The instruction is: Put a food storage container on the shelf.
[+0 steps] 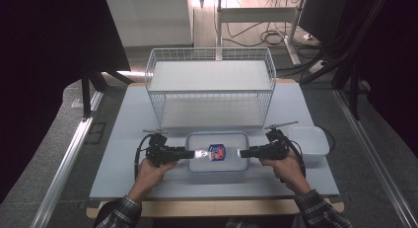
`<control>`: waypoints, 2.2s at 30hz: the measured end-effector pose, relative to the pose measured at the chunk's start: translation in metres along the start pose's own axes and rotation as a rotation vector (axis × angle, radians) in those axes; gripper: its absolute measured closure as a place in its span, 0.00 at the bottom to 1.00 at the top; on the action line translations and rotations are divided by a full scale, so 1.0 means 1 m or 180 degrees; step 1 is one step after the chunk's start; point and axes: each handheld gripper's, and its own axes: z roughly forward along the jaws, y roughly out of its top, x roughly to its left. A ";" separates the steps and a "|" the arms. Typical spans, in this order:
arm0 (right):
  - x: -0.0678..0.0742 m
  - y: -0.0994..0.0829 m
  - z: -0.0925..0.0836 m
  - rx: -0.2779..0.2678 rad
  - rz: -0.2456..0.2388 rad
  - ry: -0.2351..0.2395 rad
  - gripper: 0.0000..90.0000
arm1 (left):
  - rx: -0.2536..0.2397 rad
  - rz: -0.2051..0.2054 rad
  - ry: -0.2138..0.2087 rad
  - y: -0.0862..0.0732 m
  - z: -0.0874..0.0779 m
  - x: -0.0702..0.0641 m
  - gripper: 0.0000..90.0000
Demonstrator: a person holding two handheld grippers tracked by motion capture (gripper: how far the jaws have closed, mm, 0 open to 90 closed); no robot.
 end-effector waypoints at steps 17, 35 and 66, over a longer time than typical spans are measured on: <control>0.017 0.000 -0.002 -0.0312 -0.0250 -0.0258 0.58 | -0.0148 0.0063 0.0181 0.004 -0.004 -0.007 0.55; 0.031 0.018 -0.014 -0.0475 -0.0488 -0.0234 0.58 | -0.0264 0.0281 0.0266 0.028 -0.023 -0.024 0.55; 0.056 0.089 -0.048 -0.0780 -0.0638 -0.0233 0.58 | -0.0443 0.0478 0.0349 0.103 -0.058 -0.049 0.55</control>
